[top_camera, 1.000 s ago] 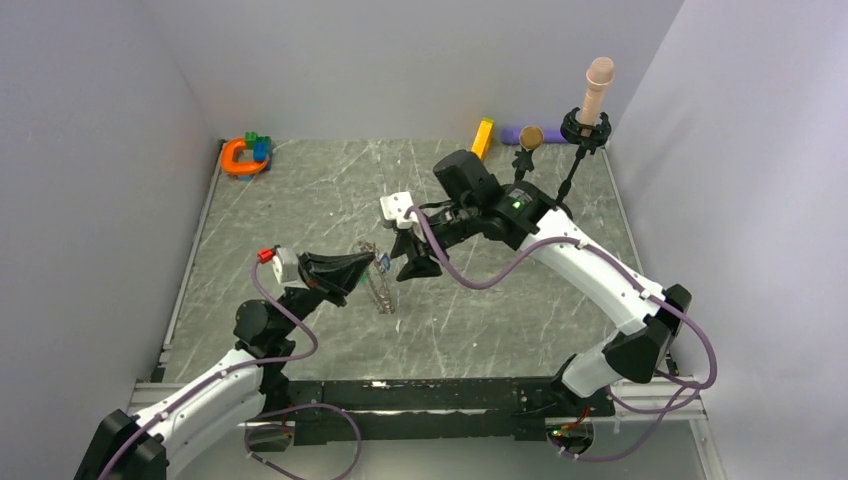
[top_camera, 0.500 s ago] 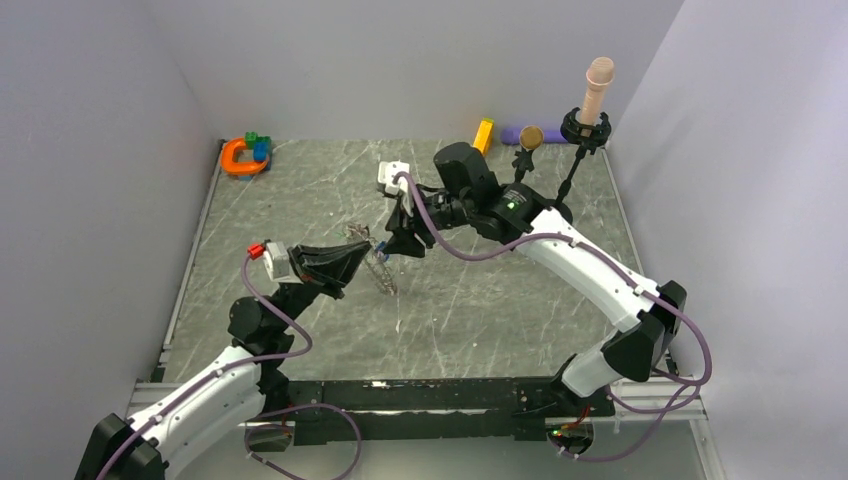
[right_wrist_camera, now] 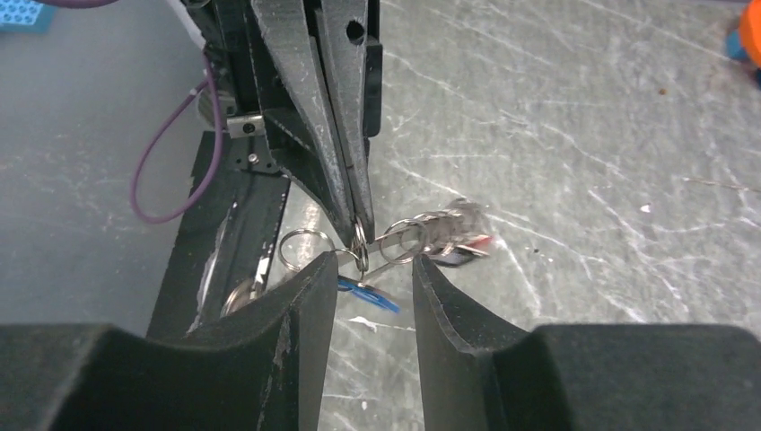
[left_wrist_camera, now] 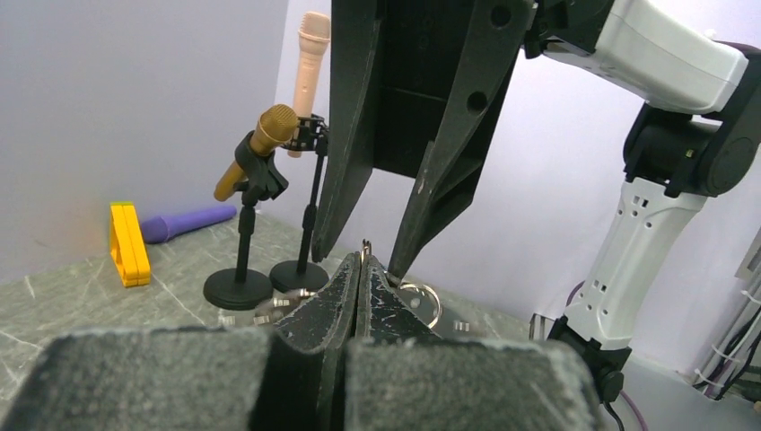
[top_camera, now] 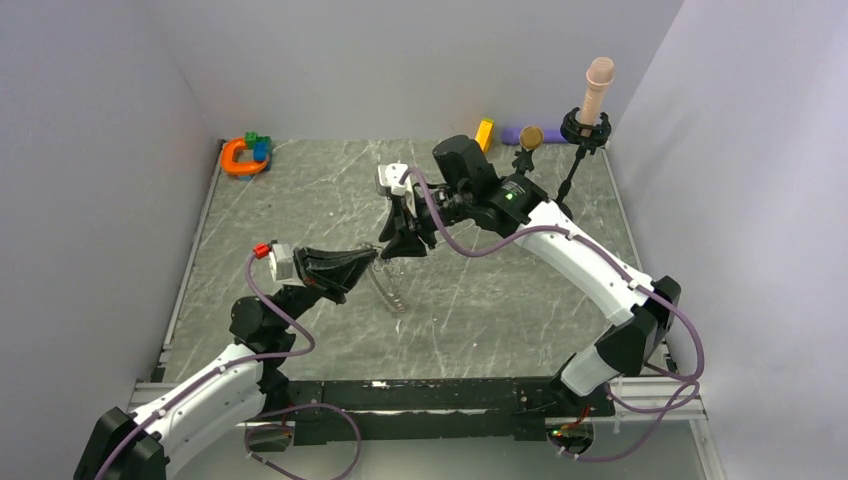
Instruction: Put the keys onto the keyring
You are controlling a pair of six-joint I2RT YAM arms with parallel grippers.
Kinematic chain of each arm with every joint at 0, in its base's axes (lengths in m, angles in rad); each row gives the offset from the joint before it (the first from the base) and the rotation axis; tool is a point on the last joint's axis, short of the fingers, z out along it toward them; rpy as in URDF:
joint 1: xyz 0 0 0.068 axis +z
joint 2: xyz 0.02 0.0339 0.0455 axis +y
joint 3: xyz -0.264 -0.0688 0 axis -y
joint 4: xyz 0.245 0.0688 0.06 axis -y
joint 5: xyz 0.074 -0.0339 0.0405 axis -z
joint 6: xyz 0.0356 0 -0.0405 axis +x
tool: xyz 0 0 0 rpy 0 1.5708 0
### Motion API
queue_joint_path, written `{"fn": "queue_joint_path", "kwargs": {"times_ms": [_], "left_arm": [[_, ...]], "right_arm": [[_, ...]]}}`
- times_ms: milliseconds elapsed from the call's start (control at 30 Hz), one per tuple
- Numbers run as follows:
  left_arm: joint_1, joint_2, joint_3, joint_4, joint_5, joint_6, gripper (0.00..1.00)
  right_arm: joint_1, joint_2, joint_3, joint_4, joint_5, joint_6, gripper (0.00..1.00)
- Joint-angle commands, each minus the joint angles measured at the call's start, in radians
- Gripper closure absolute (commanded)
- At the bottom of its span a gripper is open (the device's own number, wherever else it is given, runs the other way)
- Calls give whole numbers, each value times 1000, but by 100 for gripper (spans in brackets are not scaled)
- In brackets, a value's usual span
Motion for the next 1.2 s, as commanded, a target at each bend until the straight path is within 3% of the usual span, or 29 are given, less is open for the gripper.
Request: {"fn": "queue_joint_path", "kwargs": {"times_ms": [0,267,400,700,833,1033,1167], "left_arm": [[4,0,-1,140,40,-26,100],[42,3,-33,226,87,-68,100],[66,38,-49,312,101,-127,100],[70,83,-41,384,109,-159,100],[70,119,-44,457,108,-200,100],[70,188,-52,574,95,-248,100],[70,204,-41,576,96,-246,100]], "right_arm": [[3,3,27,-68,-82,-54,60],[2,-29,-27,-66,-111,-41,61],[1,-39,-45,-36,-121,-4,67],[2,-39,-72,52,-114,104,72],[-1,-31,-78,84,-103,137,79],[-3,-26,-87,101,-117,161,99],[-1,-33,-112,113,-137,170,100]]}}
